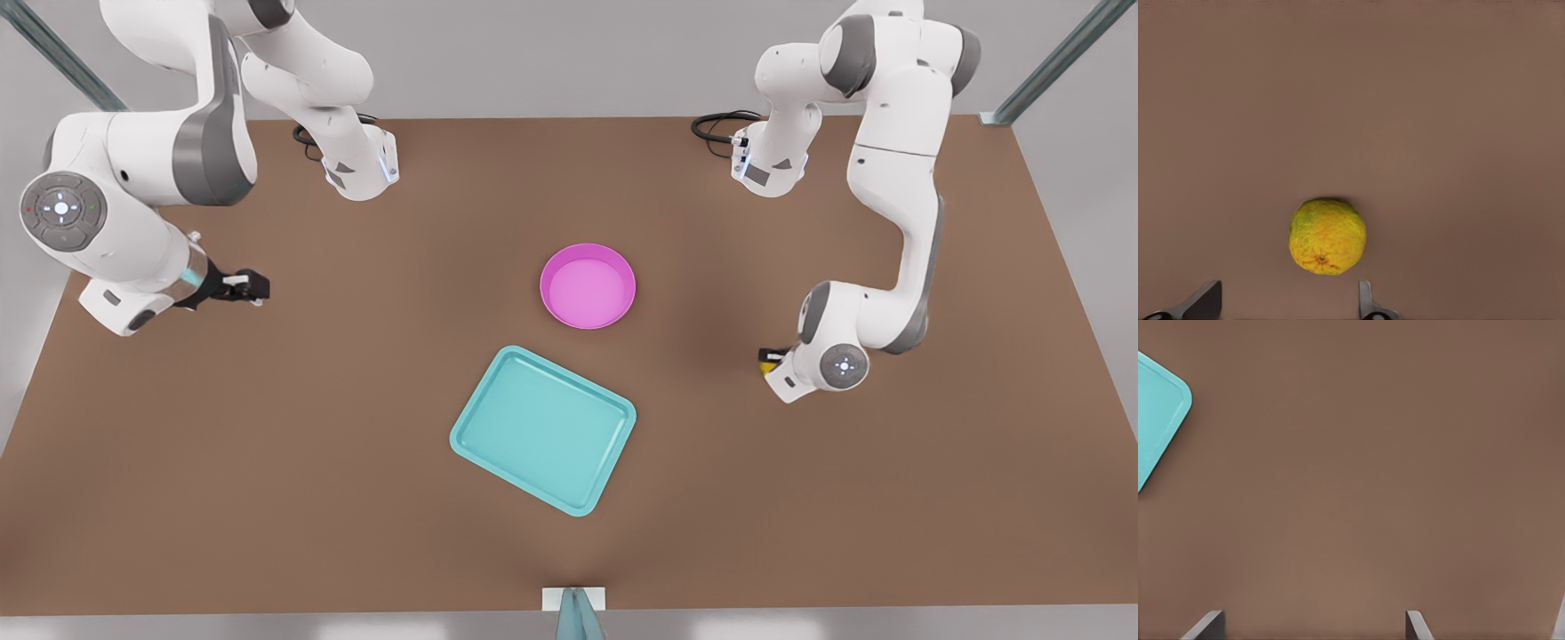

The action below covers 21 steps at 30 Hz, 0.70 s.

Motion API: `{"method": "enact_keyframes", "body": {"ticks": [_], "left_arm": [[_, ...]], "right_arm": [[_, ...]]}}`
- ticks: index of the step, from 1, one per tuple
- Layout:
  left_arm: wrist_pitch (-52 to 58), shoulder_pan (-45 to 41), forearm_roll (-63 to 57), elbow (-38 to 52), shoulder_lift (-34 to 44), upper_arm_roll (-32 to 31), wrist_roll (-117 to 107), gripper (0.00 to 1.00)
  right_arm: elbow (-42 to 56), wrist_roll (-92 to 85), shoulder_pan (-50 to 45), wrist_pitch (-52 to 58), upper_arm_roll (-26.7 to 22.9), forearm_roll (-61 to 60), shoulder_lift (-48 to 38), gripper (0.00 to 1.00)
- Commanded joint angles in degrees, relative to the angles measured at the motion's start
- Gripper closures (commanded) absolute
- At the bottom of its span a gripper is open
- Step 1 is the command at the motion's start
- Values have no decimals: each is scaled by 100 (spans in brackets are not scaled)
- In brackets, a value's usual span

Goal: Place the orange on the plate with the left arm and the plate on the tray with the right arm

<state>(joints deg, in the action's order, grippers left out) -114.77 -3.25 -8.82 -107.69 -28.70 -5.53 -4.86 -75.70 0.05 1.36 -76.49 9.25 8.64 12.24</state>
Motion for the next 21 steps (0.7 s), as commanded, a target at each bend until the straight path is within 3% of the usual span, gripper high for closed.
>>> {"method": "enact_keyframes", "body": {"ticks": [1, 20, 21], "left_arm": [[-652, -1, -6, -15, -48, 0, -209, 0], [-783, -27, 3, -182, -628, 0, -191, 0], [-784, -27, 3, -182, -636, 0, -165, 28]], "right_arm": [[2, -40, -4, 28, 7, -3, 42, 0], [-7, -40, 5, 11, 7, -3, 156, 0], [-7, -31, 5, 2, 7, -3, 156, 0]]}}
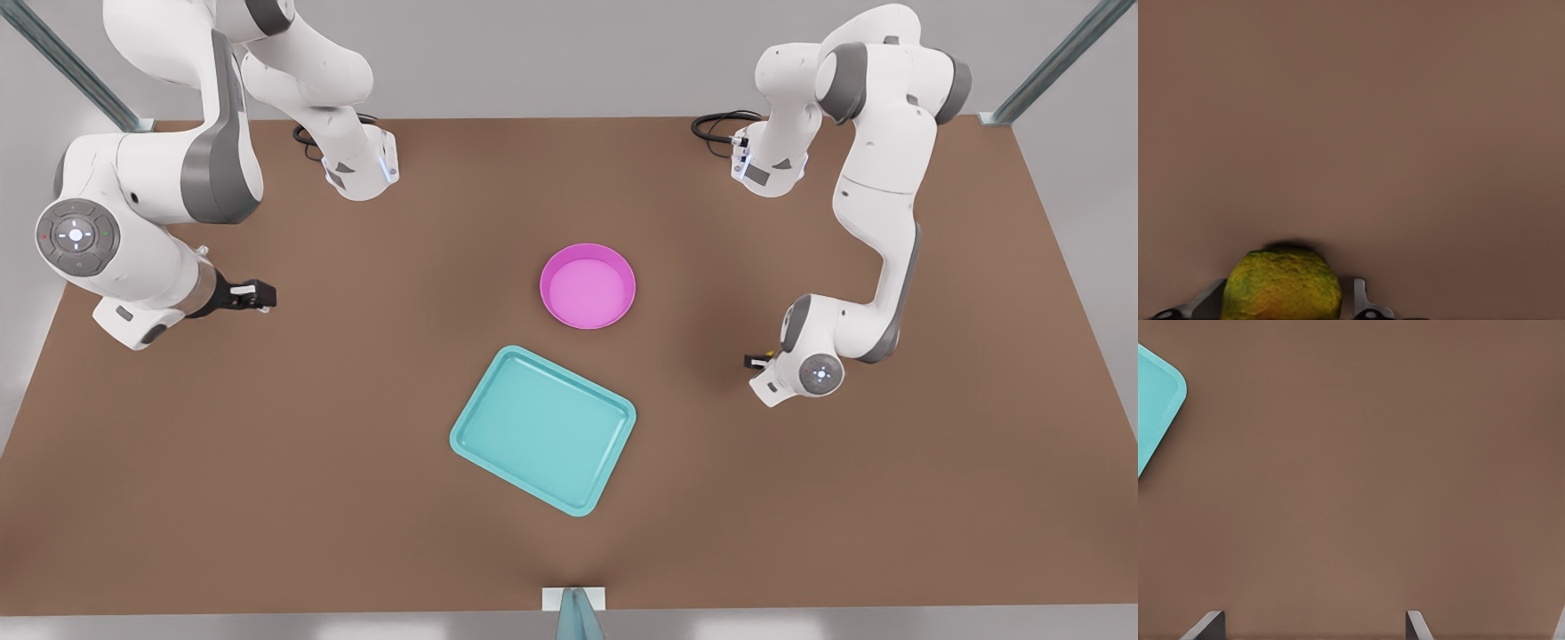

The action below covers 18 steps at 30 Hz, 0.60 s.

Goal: Place the orange on the plate with the left arm and the plate on the tray with the right arm

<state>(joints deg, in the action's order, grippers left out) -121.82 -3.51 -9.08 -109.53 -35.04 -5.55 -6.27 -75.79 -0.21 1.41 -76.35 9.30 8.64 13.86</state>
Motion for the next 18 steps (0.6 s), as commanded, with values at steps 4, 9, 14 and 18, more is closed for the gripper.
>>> {"method": "enact_keyframes", "body": {"ticks": [4, 9, 14, 18], "left_arm": [[-70, 0, 29, 2, 14, 1, -15, 52], [-44, 0, 29, 19, 67, 1, -15, 52], [281, -150, 38, 28, 629, -60, -330, 50], [2013, -1493, 363, 1478, 559, -526, -2185, 49]], "right_arm": [[3, -14, 0, -12, 1, -3, -6, 0], [3, -14, 8, -29, 1, -3, 2, 0], [20, -23, 17, -29, 1, -11, 2, 0], [20, -32, 26, -38, 1, -11, 2, 0]]}}
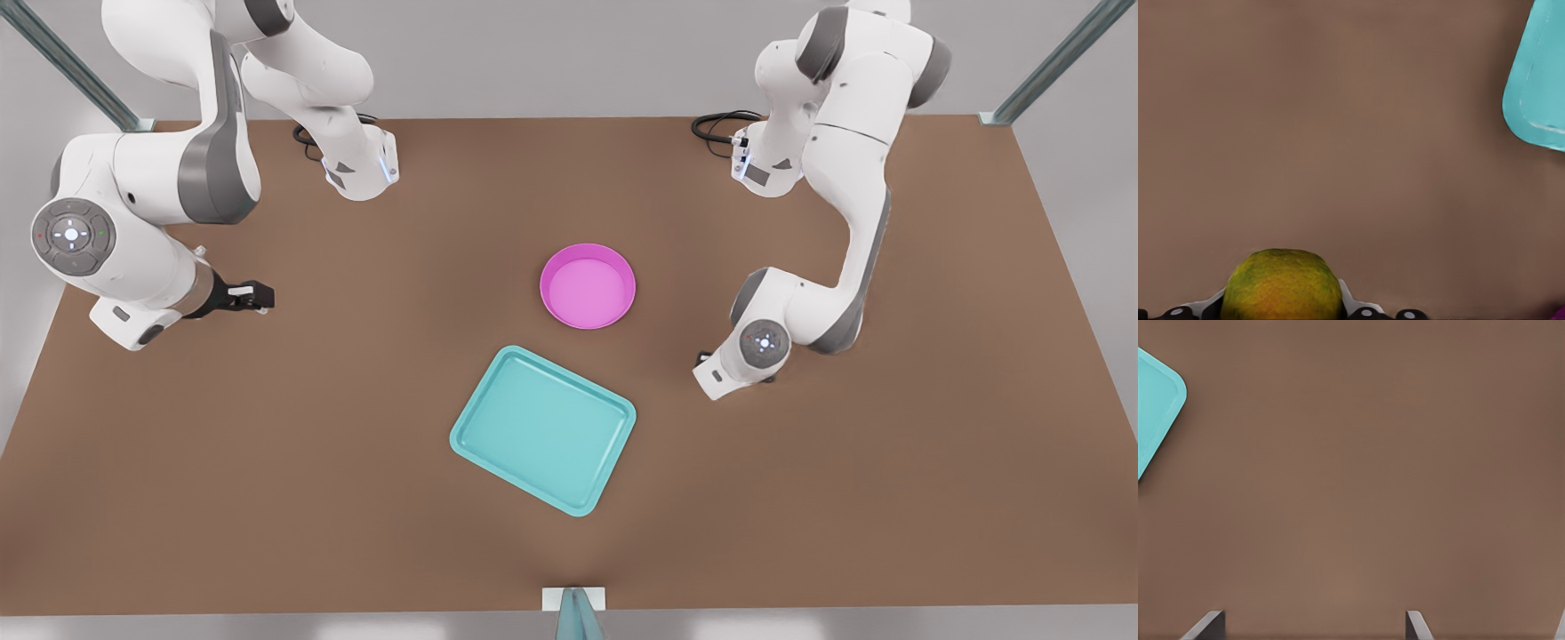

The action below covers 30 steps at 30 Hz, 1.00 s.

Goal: Place the orange on the plate with the left arm and the plate on the tray with the right arm

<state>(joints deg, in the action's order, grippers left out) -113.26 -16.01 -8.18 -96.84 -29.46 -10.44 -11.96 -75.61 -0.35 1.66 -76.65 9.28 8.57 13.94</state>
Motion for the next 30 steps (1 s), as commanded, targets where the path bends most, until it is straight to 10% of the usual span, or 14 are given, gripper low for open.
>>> {"method": "enact_keyframes", "body": {"ticks": [1, 11, 12, 16, 21, 23, 25, 30], "left_arm": [[1157, -693, 405, 358, -86, -37, -2047, 49], [1280, -2179, 1012, 552, -772, -494, -4051, 47], [1228, -2170, 994, 561, -833, -485, -4051, 0], [1727, -2161, 976, 640, -676, -248, -3973, 0], [4620, -2065, 1715, 2547, 880, 4251, 668, 0], [4603, -2012, 1697, 3004, 915, 4657, 695, 0], [4129, 852, 1022, 2908, 1636, 1390, 686, 0], [3750, 1100, 563, 2477, 2172, 1009, 712, 0]], "right_arm": [[3, -18, 1, -8, -5, -4, -6, 0], [3, -27, 27, -16, -5, -4, 65, 0], [3, -36, 27, -8, -5, -4, 65, 0], [3, -36, 18, -16, -5, -4, 91, 0], [-77, 0, -17, 1, -5, -891, 583, 0], [-77, -9, 62, -148, -5, -2289, 1137, 0], [-700, -44, 80, -517, -5, -3388, 1199, 0], [-3038, -27, -1273, -2987, 66, -3871, 135, 0]]}}
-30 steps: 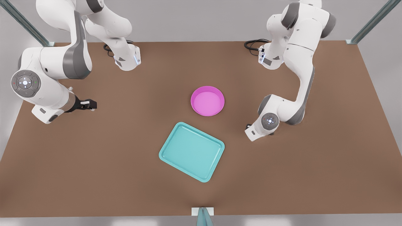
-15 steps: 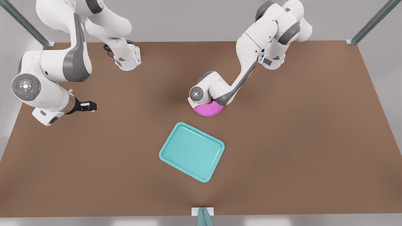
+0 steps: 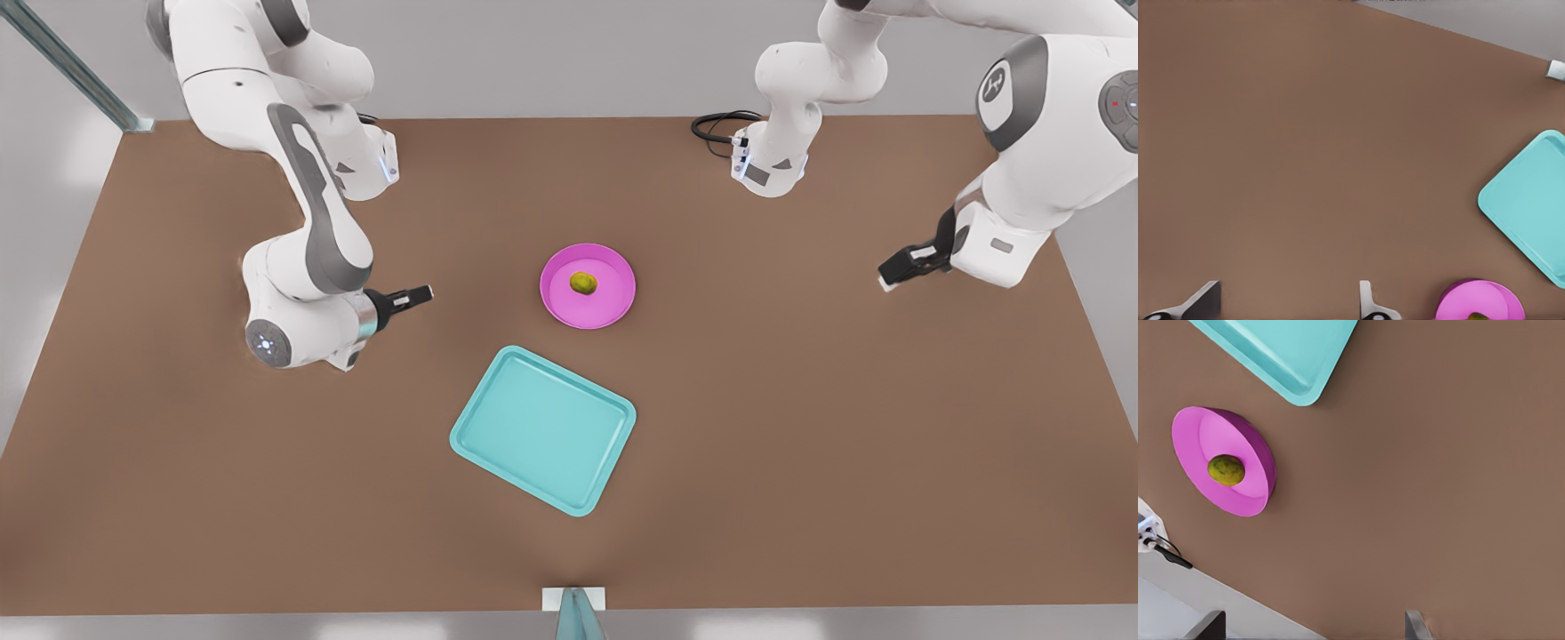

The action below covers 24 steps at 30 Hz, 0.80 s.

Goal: Place the orange on the plate with the left arm and the plate on the tray with the right arm

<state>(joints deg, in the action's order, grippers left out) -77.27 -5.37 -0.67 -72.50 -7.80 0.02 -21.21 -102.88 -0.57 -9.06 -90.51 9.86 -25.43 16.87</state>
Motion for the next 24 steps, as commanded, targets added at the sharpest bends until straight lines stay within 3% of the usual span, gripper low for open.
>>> {"method": "enact_keyframes", "body": {"ticks": [1, 4, 12, 17, 24], "left_arm": [[379, 45, -188, 43, 7, -28, 1646, 0], [397, 62, -161, 43, -28, -28, 1663, 0], [388, 62, -161, 79, -134, -28, 1655, 0], [388, 71, -170, 79, -142, -10, 1655, 0], [388, 71, -82, 79, -178, 78, 1663, 0]], "right_arm": [[-461, 22, -465, -1979, -2, -630, -158, 0], [-1190, 39, -1106, -3472, -2, -946, -149, 0], [-1894, 637, -2117, -5397, 7, -1360, 290, 0], [-1876, 611, -2451, -6031, 16, -1483, 721, 0], [-1753, 479, -2610, -6040, 16, -1492, 1064, 0]]}}
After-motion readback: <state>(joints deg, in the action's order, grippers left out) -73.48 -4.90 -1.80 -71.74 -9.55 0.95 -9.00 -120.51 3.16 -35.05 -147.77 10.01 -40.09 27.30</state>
